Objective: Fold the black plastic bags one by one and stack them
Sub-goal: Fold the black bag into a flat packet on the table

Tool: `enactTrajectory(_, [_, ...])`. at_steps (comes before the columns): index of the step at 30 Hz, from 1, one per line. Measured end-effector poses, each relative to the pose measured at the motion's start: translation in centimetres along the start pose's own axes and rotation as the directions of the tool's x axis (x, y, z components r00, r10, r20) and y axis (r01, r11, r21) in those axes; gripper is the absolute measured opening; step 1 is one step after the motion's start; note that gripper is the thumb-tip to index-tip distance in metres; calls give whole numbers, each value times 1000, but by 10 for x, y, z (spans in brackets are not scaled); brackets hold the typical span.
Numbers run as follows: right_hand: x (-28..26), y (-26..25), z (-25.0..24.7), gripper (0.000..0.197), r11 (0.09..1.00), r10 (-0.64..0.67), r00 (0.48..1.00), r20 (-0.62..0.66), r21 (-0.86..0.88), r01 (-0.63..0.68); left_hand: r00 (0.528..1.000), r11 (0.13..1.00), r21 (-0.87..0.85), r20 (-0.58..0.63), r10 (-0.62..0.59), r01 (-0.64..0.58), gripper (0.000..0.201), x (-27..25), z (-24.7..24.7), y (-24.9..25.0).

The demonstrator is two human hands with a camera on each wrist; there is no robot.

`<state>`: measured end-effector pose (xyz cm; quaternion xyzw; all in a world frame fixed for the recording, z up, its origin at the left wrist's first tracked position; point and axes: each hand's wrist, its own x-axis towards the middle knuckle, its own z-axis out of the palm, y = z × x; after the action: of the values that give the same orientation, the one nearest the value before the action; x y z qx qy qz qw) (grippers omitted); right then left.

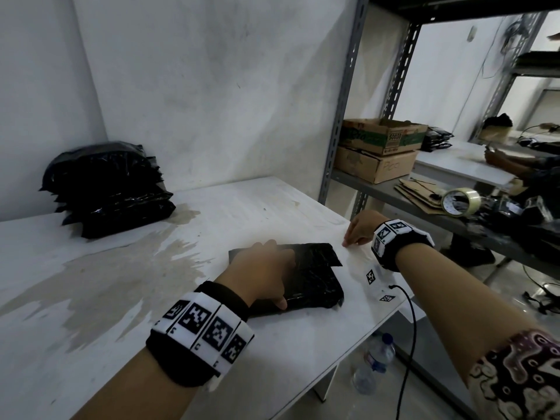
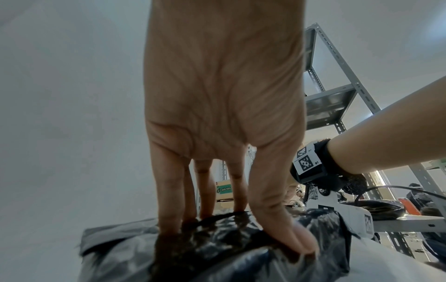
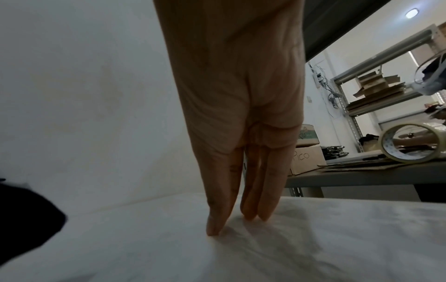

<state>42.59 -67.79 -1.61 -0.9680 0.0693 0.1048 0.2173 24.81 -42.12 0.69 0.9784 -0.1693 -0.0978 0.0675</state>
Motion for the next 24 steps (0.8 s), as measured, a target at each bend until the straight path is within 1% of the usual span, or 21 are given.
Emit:
enactTrajectory(3, [2,1,1,37,1000,0,998,-60,-27,-2,1000,1000,4,1,0,0,71,-1,0,0])
enactTrajectory(5, [0,3,3,29,999,-8,996,-89,-34,5,1000,1000,-1,-1,-2,2,71,-1,0,0])
enactTrajectory(7, [-1,6,4,22,1000,-2,996,-89,8,3,1000,1000,-5,0,-3,3,71,-1,-1,0])
enactTrajectory(10, [-2,10,4,19,999,4,996,-93,43,0,1000,1000,-6,3,-3,3,71,0,-1,1])
enactTrajectory(12, [-2,9,3,18,1000,7,995,-104,27,-4,1000,1000,0,4,-3,3,72,0,-1,1])
enactTrajectory(14, [-2,7,3,20,1000,-2,993,-116,-26,-1,1000,1000,3,3,-4,4,72,0,-1,1])
enactTrajectory(17, [2,3,5,28,996,-18,991,-135,-86,7,1000,1000,5,-2,-1,2,72,-1,-1,1])
enactTrajectory(20, [-2,-4,4,27,992,-26,995,-96,-122,14,1000,1000,6,-13,1,-1,72,0,-1,0])
enactTrajectory(22, [-2,-6,1,24,990,-66,997,-31,-131,62,1000,1000,9,-13,3,-3,72,1,1,0])
enactTrajectory(24, [1,-6,-1,25,984,-102,995,-20,-146,98,1000,1000,12,-10,3,-3,72,3,1,0])
